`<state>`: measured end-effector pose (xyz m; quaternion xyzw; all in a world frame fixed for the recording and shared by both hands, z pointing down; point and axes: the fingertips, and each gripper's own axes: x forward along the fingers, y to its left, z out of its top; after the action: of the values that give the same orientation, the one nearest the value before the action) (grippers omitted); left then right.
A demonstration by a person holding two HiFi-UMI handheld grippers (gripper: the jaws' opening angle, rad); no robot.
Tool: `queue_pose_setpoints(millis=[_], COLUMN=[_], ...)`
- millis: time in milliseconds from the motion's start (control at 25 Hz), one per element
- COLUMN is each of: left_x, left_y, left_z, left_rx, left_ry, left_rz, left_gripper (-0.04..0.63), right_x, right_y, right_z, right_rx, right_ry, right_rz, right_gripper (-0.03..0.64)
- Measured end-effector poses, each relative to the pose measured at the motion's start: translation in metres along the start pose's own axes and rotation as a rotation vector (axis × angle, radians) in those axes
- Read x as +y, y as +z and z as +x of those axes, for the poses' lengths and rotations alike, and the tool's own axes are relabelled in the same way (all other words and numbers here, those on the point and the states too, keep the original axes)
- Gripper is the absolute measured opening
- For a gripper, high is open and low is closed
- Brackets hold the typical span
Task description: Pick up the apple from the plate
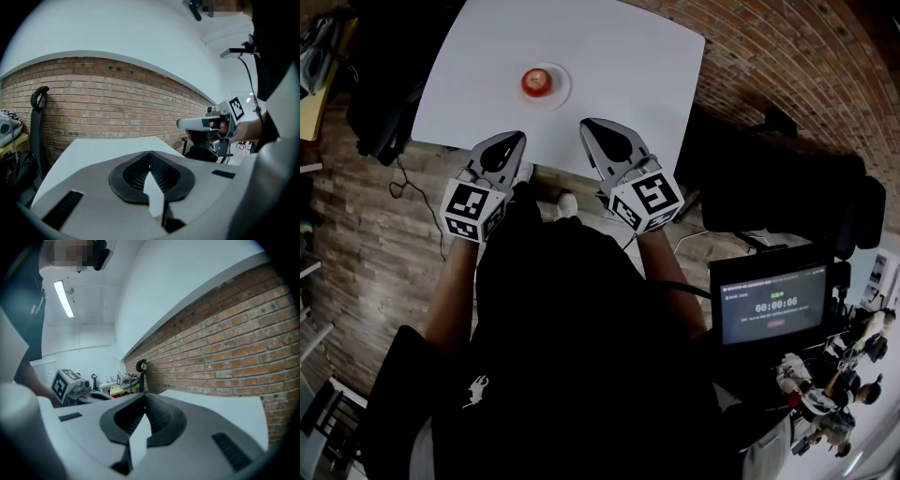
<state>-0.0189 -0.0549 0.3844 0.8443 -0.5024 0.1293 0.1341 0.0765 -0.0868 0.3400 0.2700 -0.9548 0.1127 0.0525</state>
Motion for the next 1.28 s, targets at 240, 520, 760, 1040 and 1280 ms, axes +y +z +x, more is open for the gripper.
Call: queue_pose_setpoints(millis=[240, 520, 760, 1040, 1280], left_x=[0.024, 0.056, 0.071, 0.085, 0.093], left_y=[0.016, 0.029, 0.031, 0.022, 0.009], left_z=[0.022, 0.047, 0.067, 0.085, 0.1], left_rx=[-0.004, -0.005, 0.013, 0.043, 0.06], left_ry=[-0.05, -0.094, -0.147, -0.174, -0.2], left_rz=[0.028, 0.067, 0.095, 0.099, 0.081], left_gripper=[0.006, 0.006, 0.006, 0.006, 0.006], right_x=[-0.012, -0.024, -0.035, -0.045, -0.053], right_y=[0.012, 0.02, 0.02, 0.007, -0.005], right_z=[0.023, 0.051, 0.067, 0.081, 0.095], right_rx=[-0.006, 0.0, 0.011, 0.054, 0.088], right_ry=[-0.049, -0.106, -0.149, -0.169, -0.171], right_rz=[-0.002, -0.007, 0.006, 0.019, 0.022], right_gripper=[0.005, 0.004, 0.004, 0.005, 0.005])
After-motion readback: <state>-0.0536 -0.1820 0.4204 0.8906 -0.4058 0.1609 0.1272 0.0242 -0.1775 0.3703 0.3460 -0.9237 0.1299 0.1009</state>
